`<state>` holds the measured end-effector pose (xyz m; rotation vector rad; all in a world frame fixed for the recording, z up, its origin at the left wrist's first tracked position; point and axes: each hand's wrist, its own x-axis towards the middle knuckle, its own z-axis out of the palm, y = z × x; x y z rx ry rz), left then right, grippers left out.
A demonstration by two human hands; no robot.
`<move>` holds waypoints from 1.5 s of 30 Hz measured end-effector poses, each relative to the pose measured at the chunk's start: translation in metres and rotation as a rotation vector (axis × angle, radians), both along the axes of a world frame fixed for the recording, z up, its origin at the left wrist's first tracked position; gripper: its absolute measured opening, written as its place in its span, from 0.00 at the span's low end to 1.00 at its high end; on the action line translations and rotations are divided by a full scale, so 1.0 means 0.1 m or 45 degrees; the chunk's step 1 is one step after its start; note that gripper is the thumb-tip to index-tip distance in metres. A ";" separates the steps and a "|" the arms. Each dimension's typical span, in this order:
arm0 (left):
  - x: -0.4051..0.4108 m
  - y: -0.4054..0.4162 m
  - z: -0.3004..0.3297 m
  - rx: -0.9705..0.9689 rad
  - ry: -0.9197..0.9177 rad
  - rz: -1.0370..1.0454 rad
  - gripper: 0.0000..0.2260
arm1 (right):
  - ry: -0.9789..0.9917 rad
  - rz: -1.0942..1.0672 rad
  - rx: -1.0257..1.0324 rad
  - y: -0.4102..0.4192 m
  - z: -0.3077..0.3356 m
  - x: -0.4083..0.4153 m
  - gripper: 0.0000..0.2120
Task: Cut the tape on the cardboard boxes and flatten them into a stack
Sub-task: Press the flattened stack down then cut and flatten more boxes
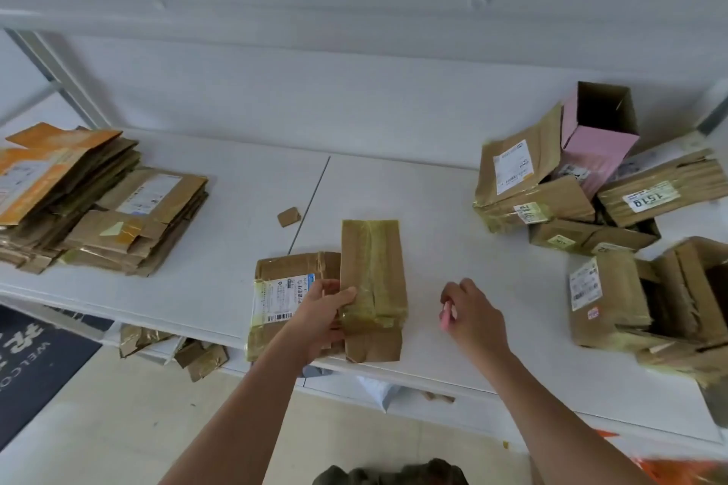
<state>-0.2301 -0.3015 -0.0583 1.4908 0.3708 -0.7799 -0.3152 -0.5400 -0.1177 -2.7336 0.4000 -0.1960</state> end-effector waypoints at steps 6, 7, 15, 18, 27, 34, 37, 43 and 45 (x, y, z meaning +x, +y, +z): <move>-0.19 -0.47 -0.04 0.007 0.066 -0.111 0.17 | -0.503 -0.305 0.686 -0.25 0.32 0.05 0.04; -0.26 -0.55 -0.07 0.021 0.085 -0.113 0.17 | -0.539 -0.289 0.760 -0.26 0.39 0.06 0.04; -0.66 -1.14 -0.13 -0.015 0.176 -0.104 0.19 | -0.462 -0.032 1.187 -0.43 0.46 0.00 0.02; -0.86 -1.29 -0.15 0.128 0.177 -0.238 0.19 | -0.411 0.000 1.214 -0.50 0.39 -0.07 0.03; -0.81 -1.53 -0.32 0.427 -0.244 -0.091 0.21 | -0.371 0.078 1.160 -0.60 0.20 -0.16 0.04; -0.79 -1.55 -0.43 0.424 -0.221 -0.017 0.21 | -0.407 0.180 1.063 -0.57 0.12 0.07 0.06; -0.78 -1.57 -0.44 0.435 -0.183 0.006 0.21 | -0.395 0.197 1.019 -0.57 0.07 0.08 0.07; -0.75 -1.59 -0.45 0.392 -0.118 0.061 0.21 | -0.408 0.232 0.910 -0.59 0.02 0.12 0.07; -0.74 -1.58 -0.45 0.373 -0.099 0.067 0.21 | -0.420 0.249 0.879 -0.59 0.02 0.10 0.07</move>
